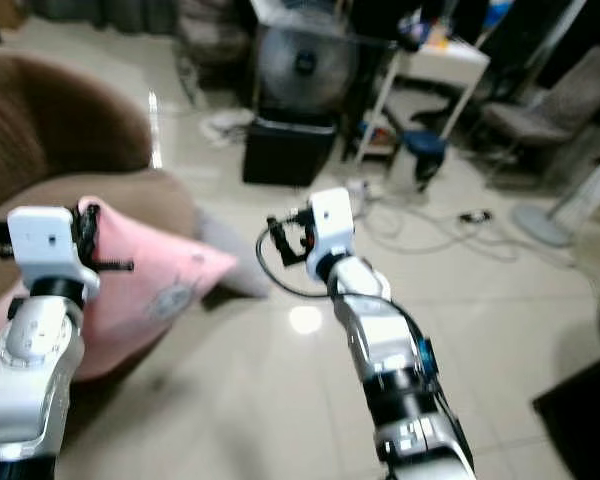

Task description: Move the pillow to the sofa from floor

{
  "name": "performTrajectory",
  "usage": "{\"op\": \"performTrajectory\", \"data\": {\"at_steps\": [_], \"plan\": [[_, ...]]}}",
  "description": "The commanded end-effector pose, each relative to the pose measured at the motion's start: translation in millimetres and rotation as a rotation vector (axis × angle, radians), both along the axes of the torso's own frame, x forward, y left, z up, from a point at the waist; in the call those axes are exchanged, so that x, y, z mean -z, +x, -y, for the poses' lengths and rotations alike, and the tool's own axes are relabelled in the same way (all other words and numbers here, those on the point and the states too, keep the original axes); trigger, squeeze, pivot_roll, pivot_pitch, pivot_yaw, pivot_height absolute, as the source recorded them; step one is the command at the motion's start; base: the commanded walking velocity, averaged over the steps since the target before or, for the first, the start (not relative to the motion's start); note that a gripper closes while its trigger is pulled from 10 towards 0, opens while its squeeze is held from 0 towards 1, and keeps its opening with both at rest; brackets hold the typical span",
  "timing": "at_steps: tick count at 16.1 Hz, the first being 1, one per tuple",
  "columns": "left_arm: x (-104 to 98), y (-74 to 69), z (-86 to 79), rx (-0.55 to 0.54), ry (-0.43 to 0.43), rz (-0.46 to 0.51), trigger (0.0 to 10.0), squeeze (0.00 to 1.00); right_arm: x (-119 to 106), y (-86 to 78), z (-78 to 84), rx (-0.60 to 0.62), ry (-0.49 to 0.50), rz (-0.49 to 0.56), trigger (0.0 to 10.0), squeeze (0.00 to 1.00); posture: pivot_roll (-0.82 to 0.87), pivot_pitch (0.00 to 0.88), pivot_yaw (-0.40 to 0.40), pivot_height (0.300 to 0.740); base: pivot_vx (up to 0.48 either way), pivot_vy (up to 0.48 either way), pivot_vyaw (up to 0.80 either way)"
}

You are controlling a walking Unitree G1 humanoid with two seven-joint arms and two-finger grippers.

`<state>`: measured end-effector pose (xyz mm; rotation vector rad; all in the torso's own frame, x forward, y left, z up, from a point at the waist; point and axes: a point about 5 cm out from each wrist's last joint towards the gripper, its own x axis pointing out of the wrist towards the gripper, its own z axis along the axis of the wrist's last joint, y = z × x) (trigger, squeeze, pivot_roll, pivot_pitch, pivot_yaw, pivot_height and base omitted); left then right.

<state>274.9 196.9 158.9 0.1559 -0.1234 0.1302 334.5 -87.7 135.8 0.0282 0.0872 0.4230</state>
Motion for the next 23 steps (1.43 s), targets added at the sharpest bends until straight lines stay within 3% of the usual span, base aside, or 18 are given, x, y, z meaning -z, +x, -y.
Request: {"op": "performTrajectory", "data": {"at_steps": [1,6,17,23], "plan": [[-10,-1.4,11.8,0.036,-0.008,0.042,10.0,0.0,2,2.7,12.7,0.03,-0.015,-0.006,10.0,0.0,0.3,0.0,-0.166,0.74,0.368,0.0,0.0],[-7,3.4,17.0,0.051,-0.029,0.029,10.0,0.0,0,6.4,18.2,0.055,-0.026,0.01,10.0,0.0,0.26,0.0,-0.152,0.74,0.371,0.0,0.0],[-26,24.3,25.5,0.1,0.002,0.078,10.0,0.0,-13,19.2,19.1,0.064,-0.021,0.055,10.0,0.0,0.27,0.0,-0.137,0.74,0.379,0.0,0.0],[-16,30.6,26.3,0.105,0.001,0.058,10.0,0.0,-12,20.4,29.6,0.074,-0.055,0.056,10.0,0.0,0.21,0.0,-0.129,0.74,0.384,0.0,0.0]]}}
